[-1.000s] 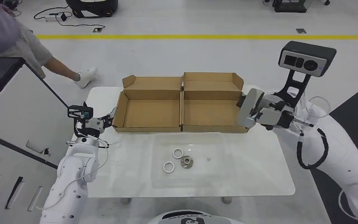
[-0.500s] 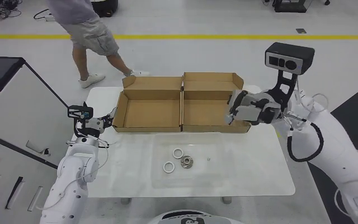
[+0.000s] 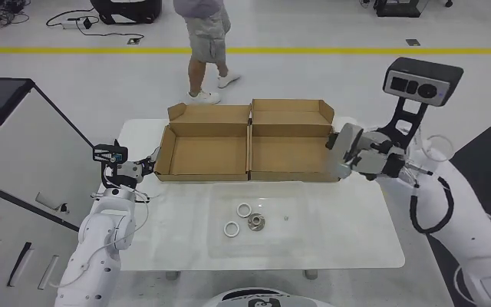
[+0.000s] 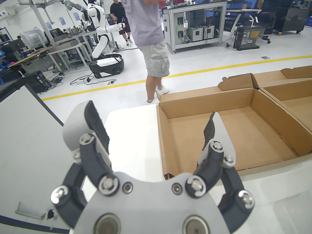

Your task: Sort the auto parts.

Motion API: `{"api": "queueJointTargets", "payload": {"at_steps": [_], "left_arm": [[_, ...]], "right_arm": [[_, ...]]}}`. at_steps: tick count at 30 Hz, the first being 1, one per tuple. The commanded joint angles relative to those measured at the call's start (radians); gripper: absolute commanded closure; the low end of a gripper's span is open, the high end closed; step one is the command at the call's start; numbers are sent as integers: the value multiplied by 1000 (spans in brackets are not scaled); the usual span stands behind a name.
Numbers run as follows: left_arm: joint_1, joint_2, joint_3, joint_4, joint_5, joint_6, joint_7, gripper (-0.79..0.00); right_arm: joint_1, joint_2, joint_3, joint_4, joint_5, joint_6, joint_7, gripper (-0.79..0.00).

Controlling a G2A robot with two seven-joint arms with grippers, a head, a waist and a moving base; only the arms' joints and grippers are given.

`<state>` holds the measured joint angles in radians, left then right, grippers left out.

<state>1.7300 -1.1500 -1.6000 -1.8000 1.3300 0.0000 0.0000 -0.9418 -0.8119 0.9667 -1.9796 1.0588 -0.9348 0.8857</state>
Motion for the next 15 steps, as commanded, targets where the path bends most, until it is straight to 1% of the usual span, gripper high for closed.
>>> {"api": "queueJointTargets", "payload": {"at_steps": [1, 4, 9, 15], "left_arm": [[0, 0, 0, 0, 0, 0, 0, -785], [0, 0, 0, 0, 0, 0, 0, -785], [0, 0, 0, 0, 0, 0, 0, -785], [0, 0, 0, 0, 0, 0, 0, -785]], "right_arm": [[-6, -7, 6, -19, 27, -9, -10, 0], [-15, -19, 14, -38, 59, -22, -22, 0], [-24, -35, 32, -36, 69, -6, -6, 0], [-37, -43, 71, 30, -9, 47, 47, 0]]}}
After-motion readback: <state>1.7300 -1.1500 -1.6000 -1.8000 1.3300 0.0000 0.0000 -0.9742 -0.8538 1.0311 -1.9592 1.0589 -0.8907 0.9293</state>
